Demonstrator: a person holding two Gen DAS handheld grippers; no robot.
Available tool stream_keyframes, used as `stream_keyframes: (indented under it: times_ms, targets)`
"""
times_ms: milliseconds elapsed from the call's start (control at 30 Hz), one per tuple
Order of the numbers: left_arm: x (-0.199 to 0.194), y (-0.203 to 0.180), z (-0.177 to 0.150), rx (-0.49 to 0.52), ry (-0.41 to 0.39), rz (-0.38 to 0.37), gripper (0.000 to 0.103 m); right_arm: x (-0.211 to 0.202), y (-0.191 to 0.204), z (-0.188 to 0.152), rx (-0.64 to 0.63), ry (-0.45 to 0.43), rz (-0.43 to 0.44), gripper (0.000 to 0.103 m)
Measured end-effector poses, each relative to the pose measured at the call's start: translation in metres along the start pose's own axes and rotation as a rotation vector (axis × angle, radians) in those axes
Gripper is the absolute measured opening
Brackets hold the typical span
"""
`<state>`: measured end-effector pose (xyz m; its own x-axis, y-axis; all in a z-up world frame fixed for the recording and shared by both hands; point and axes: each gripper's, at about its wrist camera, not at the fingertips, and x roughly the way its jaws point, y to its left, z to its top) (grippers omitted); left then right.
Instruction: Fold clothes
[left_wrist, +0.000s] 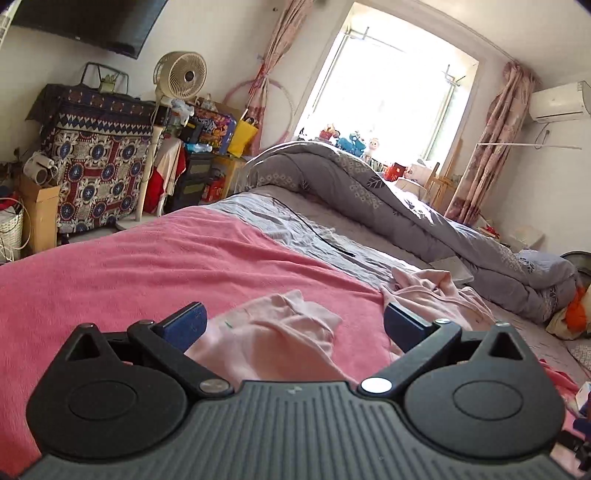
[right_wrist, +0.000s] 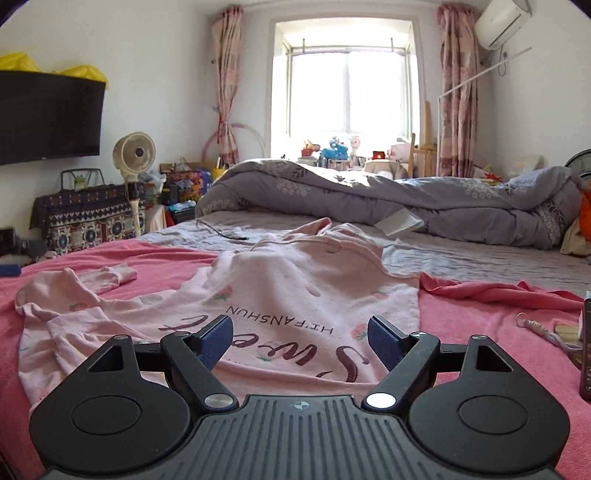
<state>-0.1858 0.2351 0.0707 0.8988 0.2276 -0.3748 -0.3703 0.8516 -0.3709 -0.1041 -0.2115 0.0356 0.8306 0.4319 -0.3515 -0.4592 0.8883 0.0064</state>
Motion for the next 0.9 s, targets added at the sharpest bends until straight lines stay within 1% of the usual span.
stream_keyframes:
  times_ms: [33,67,133,200,233,300,367,400,433,467,500,533,567,600,633,667,767,900]
  targets:
    - [0.018,0.011,0.018,-0.001,0.048,-0.001,0.102,0.009,0.005,-0.006,0.003,0.028,0.008,0.08]
    - [0.036,0.015,0.029,0.025,0.098,0.014,0.102,0.017,0.009,-0.012,0.007,0.055,0.016,0.08]
    - [0.077,0.014,0.044,0.128,0.226,0.033,0.101,0.03,0.016,-0.025,0.01,0.099,0.024,0.08]
    - [0.118,0.007,0.044,0.203,0.362,0.03,0.101,0.036,0.021,-0.034,-0.005,0.113,0.013,0.081]
    - [0.137,0.003,0.039,0.222,0.418,0.029,0.101,0.035,0.023,-0.033,-0.015,0.109,0.011,0.081]
    - [0.168,-0.001,0.027,0.233,0.506,0.083,0.102,0.034,0.023,-0.036,-0.015,0.112,0.014,0.082]
    - [0.177,-0.016,0.016,0.339,0.496,0.142,0.103,0.034,0.021,-0.037,-0.006,0.115,0.022,0.082]
    - [0.176,-0.019,0.015,0.342,0.496,0.136,0.103,0.034,0.02,-0.037,-0.003,0.115,0.025,0.082]
    - [0.174,-0.023,0.015,0.345,0.497,0.13,0.098,0.034,0.02,-0.037,-0.003,0.114,0.026,0.082]
    - [0.172,-0.026,0.015,0.347,0.497,0.123,0.09,0.033,0.019,-0.038,-0.003,0.111,0.027,0.082]
    - [0.17,-0.03,0.014,0.35,0.497,0.117,0.072,0.033,0.019,-0.038,-0.003,0.109,0.028,0.082]
    - [0.166,-0.026,0.017,0.306,0.495,0.097,0.059,0.033,0.019,-0.038,-0.002,0.107,0.028,0.082]
    - [0.162,-0.023,0.02,0.262,0.494,0.077,0.052,0.033,0.019,-0.038,-0.001,0.105,0.029,0.082]
    - [0.159,-0.017,0.025,0.205,0.492,0.064,0.036,0.032,0.018,-0.038,0.001,0.103,0.03,0.082]
    - [0.156,-0.011,0.029,0.137,0.498,0.037,0.014,0.032,0.018,-0.038,0.002,0.101,0.031,0.082]
    - [0.153,-0.005,0.032,0.069,0.504,0.009,0.008,0.032,0.018,-0.038,0.003,0.099,0.032,0.082]
    - [0.138,0.0,0.043,0.011,0.469,-0.014,0.004,0.032,0.016,-0.038,0.008,0.096,0.035,0.082]
    - [0.106,-0.012,0.061,-0.015,0.406,-0.075,0.004,0.031,0.015,-0.039,0.015,0.092,0.042,0.082]
